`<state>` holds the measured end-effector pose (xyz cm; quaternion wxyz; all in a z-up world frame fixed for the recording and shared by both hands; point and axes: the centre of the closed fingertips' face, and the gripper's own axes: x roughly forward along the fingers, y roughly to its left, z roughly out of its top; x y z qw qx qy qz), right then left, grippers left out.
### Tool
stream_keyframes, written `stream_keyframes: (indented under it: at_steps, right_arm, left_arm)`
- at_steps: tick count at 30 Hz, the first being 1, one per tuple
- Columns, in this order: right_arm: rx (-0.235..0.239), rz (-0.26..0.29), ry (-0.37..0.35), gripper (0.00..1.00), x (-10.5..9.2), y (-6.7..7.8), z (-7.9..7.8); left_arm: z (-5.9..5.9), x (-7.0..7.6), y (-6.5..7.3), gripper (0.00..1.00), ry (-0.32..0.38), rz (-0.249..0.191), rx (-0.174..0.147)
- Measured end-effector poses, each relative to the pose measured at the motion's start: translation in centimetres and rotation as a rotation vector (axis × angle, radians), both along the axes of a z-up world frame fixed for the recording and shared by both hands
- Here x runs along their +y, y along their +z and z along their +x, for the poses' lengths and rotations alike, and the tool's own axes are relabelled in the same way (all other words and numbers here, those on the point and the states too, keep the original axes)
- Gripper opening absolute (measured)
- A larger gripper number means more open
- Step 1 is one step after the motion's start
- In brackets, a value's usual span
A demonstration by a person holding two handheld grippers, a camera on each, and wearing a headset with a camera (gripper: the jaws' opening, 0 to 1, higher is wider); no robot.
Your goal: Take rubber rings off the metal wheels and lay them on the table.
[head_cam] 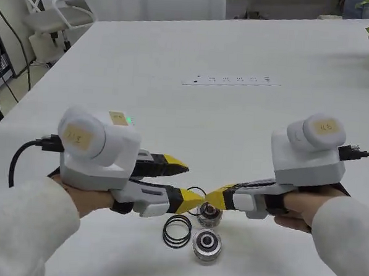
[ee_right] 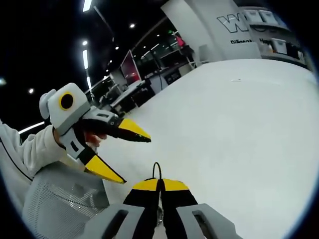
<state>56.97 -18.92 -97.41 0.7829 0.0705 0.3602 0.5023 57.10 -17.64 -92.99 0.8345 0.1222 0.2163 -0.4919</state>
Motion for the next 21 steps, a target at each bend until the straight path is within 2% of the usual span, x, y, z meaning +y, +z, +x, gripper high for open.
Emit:
stream_keyframes:
  at_steps: [5, 10, 11, 16, 21]
  right_arm:
    - [-0.005, 0.008, 0.025, 0.0, 0.6, 0.3, -0.5]
    - [0.005, 0.016, 0.052, 0.0, 1.3, 0.3, -1.3]
    - [0.008, 0.016, 0.058, 0.0, 1.4, 0.3, -1.4]
    - [0.023, 0.003, 0.102, 0.0, 2.3, -0.2, -2.6]
    - [0.033, -0.017, 0.139, 0.0, 2.8, -0.9, -3.5]
  left_arm:
    - [-0.3, 1.5, 1.7, 0.45, 0.013, 0.004, -0.041]
    - [-2.2, 3.2, 3.4, 0.53, 0.004, -0.001, -0.055]
    - [-2.4, 3.3, 3.5, 0.54, 0.004, 0.0, -0.056]
    - [-4.3, 6.2, 4.0, 0.57, 0.038, 0.028, -0.063]
    - [-5.7, 8.7, 3.5, 0.59, 0.094, 0.048, -0.056]
